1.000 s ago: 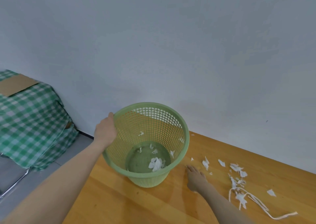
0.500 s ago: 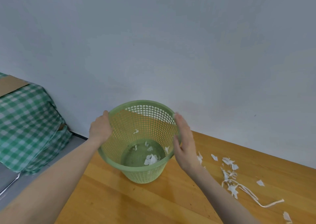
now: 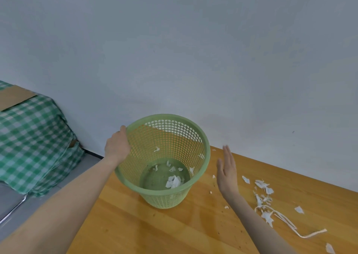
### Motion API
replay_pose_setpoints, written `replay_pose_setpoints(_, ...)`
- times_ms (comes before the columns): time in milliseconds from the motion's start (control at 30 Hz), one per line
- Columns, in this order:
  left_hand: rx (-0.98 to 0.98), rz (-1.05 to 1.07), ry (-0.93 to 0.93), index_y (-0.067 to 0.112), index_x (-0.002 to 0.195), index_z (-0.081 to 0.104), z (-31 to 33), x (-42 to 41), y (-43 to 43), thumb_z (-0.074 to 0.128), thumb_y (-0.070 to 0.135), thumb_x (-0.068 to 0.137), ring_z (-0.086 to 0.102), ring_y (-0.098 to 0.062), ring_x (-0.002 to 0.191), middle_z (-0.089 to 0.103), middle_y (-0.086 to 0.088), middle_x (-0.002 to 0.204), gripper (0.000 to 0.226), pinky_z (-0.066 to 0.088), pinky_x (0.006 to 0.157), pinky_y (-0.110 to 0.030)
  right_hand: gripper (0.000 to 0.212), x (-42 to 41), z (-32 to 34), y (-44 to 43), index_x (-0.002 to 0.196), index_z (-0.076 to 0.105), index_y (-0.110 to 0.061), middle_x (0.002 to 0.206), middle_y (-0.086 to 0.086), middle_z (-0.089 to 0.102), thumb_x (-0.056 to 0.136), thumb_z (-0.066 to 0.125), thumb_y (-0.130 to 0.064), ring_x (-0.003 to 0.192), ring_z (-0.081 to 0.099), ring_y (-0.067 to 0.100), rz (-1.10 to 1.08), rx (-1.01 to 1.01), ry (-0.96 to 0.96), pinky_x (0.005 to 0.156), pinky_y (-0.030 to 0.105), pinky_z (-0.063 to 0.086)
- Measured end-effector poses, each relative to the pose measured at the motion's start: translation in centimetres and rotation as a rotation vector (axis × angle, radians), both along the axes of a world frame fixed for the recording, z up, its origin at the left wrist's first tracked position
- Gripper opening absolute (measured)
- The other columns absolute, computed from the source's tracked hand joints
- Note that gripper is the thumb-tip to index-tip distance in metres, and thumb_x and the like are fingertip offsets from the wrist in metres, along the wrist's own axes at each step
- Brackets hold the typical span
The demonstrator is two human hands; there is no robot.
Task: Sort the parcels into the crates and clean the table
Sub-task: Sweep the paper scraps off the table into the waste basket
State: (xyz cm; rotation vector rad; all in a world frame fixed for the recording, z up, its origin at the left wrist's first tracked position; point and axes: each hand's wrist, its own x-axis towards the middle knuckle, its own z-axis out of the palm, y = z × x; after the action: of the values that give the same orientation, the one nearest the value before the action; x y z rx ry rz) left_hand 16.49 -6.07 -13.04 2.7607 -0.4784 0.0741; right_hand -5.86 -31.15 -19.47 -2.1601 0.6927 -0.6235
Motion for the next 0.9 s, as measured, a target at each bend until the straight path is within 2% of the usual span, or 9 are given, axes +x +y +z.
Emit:
replay_pose_setpoints(67,-0.002,0.008,0.015,0.006,0.103,0.037,0.0,-0.1,-0.1,0.045,-0.003,0.079,0.054,-0.037,0.076,0.049,-0.012,0.079,0.027,0.037,0.059,-0.036,0.055,-1.3,-3.3,-1.5,0.151,0.013,-0.014,0.16,0.003,0.009,0.102,0.03,-0.032,0.147,0.005,0.017,-0.048,0.016,0.361,0.119,0.038,0.013)
replay_pose_setpoints(133,-0.003,0.009,0.014,0.004,0.107,0.038,-0.1,0.0,-0.1,0.044,-0.003,0.08,0.055,-0.038,0.078,0.051,-0.014,0.082,0.029,0.038,0.06,-0.037,0.057,-2.3,-6.2,-2.3,0.152,0.008,-0.016,0.161,0.002,-0.003,0.102,0.032,-0.025,0.147,-0.003,0.022,0.011,0.013,0.716,0.119,0.042,0.01)
replay_pose_setpoints(200,-0.003,0.016,0.005,0.004,0.109,0.039,-0.1,0.2,-0.1,0.043,-0.003,0.08,0.055,-0.039,0.08,0.054,-0.016,0.086,0.03,0.04,0.062,-0.038,0.057,-2.9,-7.7,-2.7,0.152,0.006,-0.021,0.16,0.0,-0.009,0.101,0.03,-0.025,0.147,-0.006,0.025,0.068,0.008,0.872,0.118,0.044,0.009)
replay_pose_setpoints(333,-0.003,0.022,0.014,0.006,0.103,0.037,0.0,0.1,-0.2,0.042,-0.003,0.079,0.055,-0.037,0.077,0.053,-0.014,0.082,0.026,0.038,0.06,-0.036,0.063,-2.9,-8.3,-3.6,0.153,0.002,-0.022,0.16,0.002,-0.011,0.097,0.031,-0.016,0.147,-0.008,0.027,0.137,-0.02,1.041,0.118,0.047,0.007)
replay_pose_setpoints(467,0.004,0.024,0.011,0.008,0.099,0.036,0.0,0.1,-0.2,0.042,-0.004,0.079,0.053,-0.036,0.074,0.049,-0.01,0.076,0.025,0.036,0.058,-0.036,0.068,-2.6,-8.6,-4.1,0.153,0.001,-0.018,0.16,0.001,-0.006,0.093,0.033,-0.008,0.147,-0.006,0.027,0.155,-0.059,1.068,0.117,0.046,0.007)
replay_pose_setpoints(667,-0.005,0.015,0.012,0.009,0.099,0.034,0.2,-0.1,-0.1,0.043,-0.004,0.079,0.053,-0.035,0.075,0.048,-0.01,0.076,0.025,0.036,0.058,-0.035,0.061,-2.4,-8.0,-4.1,0.148,0.023,-0.011,0.156,0.002,0.018,0.09,0.039,-0.003,0.145,0.013,0.022,0.055,-0.083,0.947,0.116,0.038,0.02)
replay_pose_setpoints(800,-0.011,0.015,0.015,0.011,0.094,0.032,0.2,0.0,-0.1,0.042,-0.003,0.08,0.053,-0.035,0.075,0.049,-0.01,0.077,0.022,0.037,0.059,-0.036,0.061,-3.3,-8.1,-4.7,0.149,0.024,-0.01,0.157,0.003,0.019,0.091,0.041,-0.002,0.144,0.017,0.023,-0.03,0.045,0.798,0.116,0.042,0.024)
replay_pose_setpoints(900,-0.002,0.007,0.005,0.01,0.095,0.033,0.2,-0.1,0.0,0.043,-0.004,0.08,0.051,-0.033,0.072,0.048,-0.009,0.075,0.023,0.035,0.057,-0.035,0.064,-4.7,-8.4,-4.9,0.152,0.016,-0.018,0.16,0.001,0.009,0.093,0.04,-0.009,0.147,0.008,0.023,0.072,0.012,0.924,0.117,0.044,0.018)
